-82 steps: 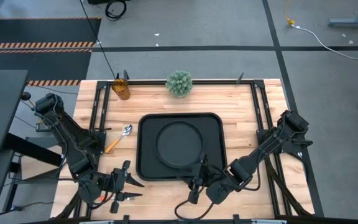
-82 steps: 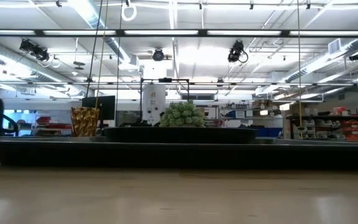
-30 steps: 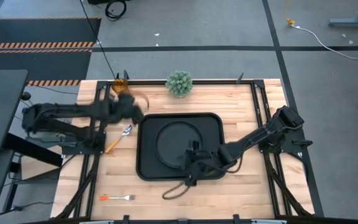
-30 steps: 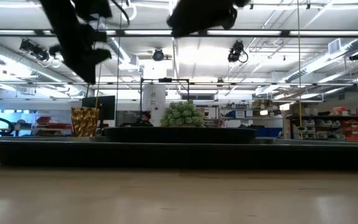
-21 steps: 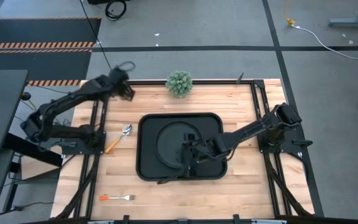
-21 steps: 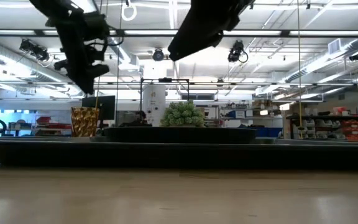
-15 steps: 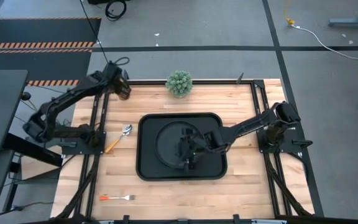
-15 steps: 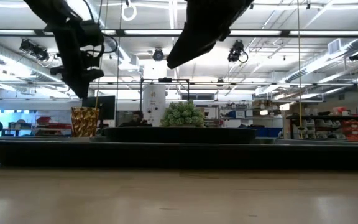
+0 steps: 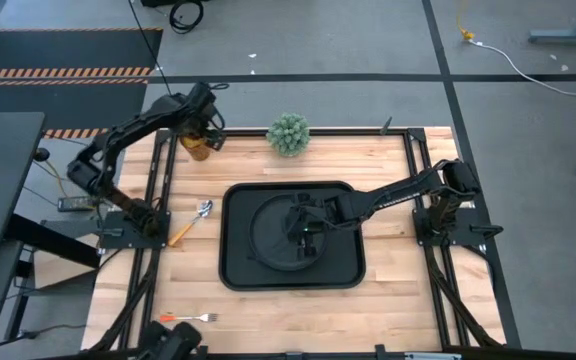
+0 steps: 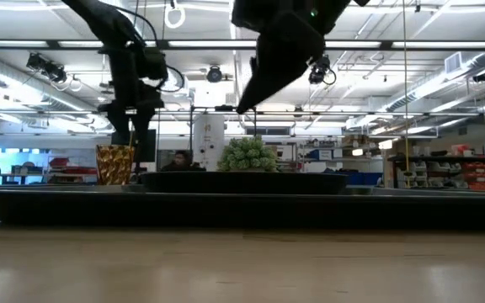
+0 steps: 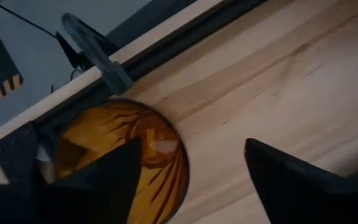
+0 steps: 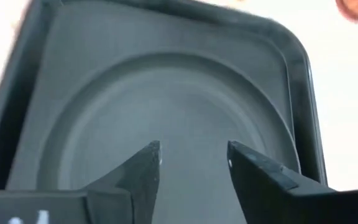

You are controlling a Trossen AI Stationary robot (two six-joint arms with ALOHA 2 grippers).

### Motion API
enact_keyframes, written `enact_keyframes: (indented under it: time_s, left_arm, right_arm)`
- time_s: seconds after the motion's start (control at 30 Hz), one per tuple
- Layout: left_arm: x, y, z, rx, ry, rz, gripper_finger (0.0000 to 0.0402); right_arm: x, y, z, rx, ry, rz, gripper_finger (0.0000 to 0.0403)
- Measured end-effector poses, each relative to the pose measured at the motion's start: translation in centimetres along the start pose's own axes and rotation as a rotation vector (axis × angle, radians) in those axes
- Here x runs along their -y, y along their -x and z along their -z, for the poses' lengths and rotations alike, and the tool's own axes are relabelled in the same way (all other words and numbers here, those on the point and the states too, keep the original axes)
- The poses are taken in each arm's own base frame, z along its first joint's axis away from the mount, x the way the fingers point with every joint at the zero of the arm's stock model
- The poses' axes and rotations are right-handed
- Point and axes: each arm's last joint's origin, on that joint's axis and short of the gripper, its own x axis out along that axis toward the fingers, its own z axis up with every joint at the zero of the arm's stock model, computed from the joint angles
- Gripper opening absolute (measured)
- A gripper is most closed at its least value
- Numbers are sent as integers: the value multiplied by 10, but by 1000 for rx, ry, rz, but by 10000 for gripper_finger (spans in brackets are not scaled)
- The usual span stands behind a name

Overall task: Pick and place plate/cup/fork/spoon on tray
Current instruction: Put the orange cup on the black tray to the top left of the black plate

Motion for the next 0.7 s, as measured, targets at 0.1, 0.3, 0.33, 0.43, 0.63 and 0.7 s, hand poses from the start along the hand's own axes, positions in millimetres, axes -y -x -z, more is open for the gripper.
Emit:
enact_keyframes:
  time_s: [0.1,0.3,0.33,0.43,0.63,0.7]
  left_arm:
    - [5,-14,-4,-31,29,-16,310]
    - [9,-42,-5,-113,68,-141,303]
    - [9,-46,-5,-124,75,-146,300]
    - [11,-56,-5,-153,98,-153,288]
    - [13,-65,-1,-207,115,-164,211]
    - [12,-65,1,-227,127,-188,161]
  right_arm:
    - [4,-1,6,-64,-7,6,207]
    - [2,1,16,-160,18,-3,222]
    - [0,1,16,-165,23,-6,222]
    - [-6,3,17,-179,42,-17,220]
    - [-25,9,23,-237,91,-43,214]
    - [-36,14,24,-240,102,-58,211]
